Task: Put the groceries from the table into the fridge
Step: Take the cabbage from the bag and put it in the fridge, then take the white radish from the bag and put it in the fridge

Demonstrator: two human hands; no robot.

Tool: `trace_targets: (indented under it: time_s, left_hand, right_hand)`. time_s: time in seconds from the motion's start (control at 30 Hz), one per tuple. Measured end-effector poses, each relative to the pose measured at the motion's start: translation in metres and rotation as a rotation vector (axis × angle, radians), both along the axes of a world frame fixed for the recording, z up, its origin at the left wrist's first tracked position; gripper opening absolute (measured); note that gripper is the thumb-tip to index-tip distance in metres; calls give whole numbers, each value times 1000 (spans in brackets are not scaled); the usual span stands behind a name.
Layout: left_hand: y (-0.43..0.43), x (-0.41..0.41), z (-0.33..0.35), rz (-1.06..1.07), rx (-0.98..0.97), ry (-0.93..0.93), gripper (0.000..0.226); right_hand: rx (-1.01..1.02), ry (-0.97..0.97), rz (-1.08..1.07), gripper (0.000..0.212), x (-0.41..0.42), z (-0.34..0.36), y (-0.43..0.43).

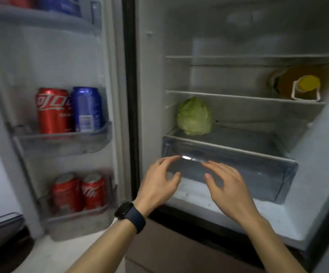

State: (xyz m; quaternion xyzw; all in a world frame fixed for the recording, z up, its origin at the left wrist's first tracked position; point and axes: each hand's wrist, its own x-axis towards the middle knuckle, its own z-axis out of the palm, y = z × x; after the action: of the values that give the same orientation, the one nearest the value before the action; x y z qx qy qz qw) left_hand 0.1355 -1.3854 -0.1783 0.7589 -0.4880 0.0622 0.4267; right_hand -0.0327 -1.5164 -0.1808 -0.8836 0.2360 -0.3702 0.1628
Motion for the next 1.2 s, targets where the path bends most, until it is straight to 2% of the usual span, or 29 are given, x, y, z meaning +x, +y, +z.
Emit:
trace_targets:
  time_s: [0.17, 0.37, 0.77, 0.97, 1.2]
  left_hand:
    - [126, -30, -35, 194, 81, -58, 48]
    - [300, -37, -51, 508, 159, -84, 49]
    - [700, -79, -70, 1091, 257, 34, 49]
    - [889, -92, -82, 1270, 304, 100, 50]
    - [1025, -89, -90, 1352, 308, 170, 50]
  right_hand:
    - [18, 51, 176, 34, -10, -21, 95]
    - [-12, 117, 439, 33, 21, -31, 232]
    - [-30, 158, 987, 36, 96, -52, 598]
    - [-33, 181, 1178, 35, 121, -72, 785]
    - [-49, 258, 1256, 40, 147, -79, 927]
